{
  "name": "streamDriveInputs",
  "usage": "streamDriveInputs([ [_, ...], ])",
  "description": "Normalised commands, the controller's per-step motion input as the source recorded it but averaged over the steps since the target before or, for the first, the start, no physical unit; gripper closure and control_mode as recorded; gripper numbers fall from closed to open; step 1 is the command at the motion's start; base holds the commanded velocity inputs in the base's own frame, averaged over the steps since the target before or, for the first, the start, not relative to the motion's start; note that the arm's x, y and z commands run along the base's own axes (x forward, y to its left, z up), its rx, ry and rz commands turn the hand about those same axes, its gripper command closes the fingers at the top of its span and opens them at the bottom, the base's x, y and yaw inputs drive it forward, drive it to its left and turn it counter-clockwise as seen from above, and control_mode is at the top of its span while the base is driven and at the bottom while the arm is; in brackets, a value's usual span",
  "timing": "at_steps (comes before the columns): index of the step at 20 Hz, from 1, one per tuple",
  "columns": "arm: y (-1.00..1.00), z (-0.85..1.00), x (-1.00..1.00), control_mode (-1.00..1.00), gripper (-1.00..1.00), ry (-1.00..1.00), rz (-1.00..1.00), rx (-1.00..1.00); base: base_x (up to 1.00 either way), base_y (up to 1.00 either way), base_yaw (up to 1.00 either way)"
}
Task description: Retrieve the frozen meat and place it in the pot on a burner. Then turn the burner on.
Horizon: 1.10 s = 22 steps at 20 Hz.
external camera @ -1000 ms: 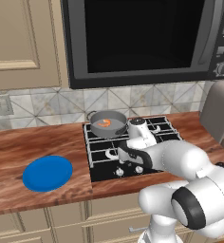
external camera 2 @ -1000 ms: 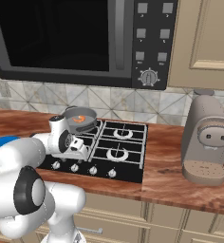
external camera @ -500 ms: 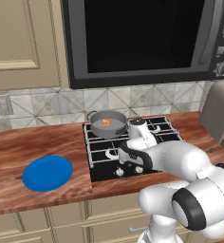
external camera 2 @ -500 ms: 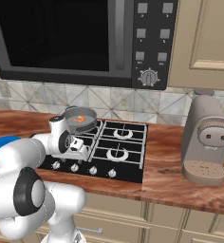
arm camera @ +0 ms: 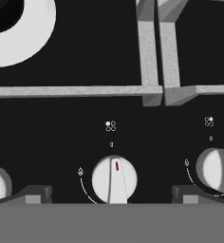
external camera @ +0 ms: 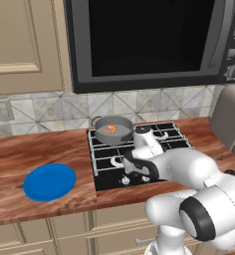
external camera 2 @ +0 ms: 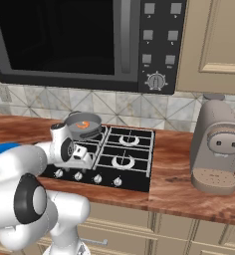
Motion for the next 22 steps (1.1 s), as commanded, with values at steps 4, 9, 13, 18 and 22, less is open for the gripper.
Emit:
streamDriveInputs([
  [4,0.00,-0.19,0.00,-1.00,-1.00,0.04,0.00,0.00,0.00,0.00,0.00],
  [9,0.00,-0.08,0.00,-1.00,-1.00,0.00,-0.01,0.02,0.00,0.00,0.00],
  [13,-0.04,-0.08,0.00,-1.00,-1.00,0.00,-0.02,0.00,0.00,0.00,0.00],
  [18,-0.16,-0.13,-0.03,-1.00,-1.00,0.03,-0.06,0.01,0.00,0.00,0.00],
  [22,-0.18,-0.04,0.00,-1.00,-1.00,0.02,-0.04,0.00,0.00,0.00,0.00],
])
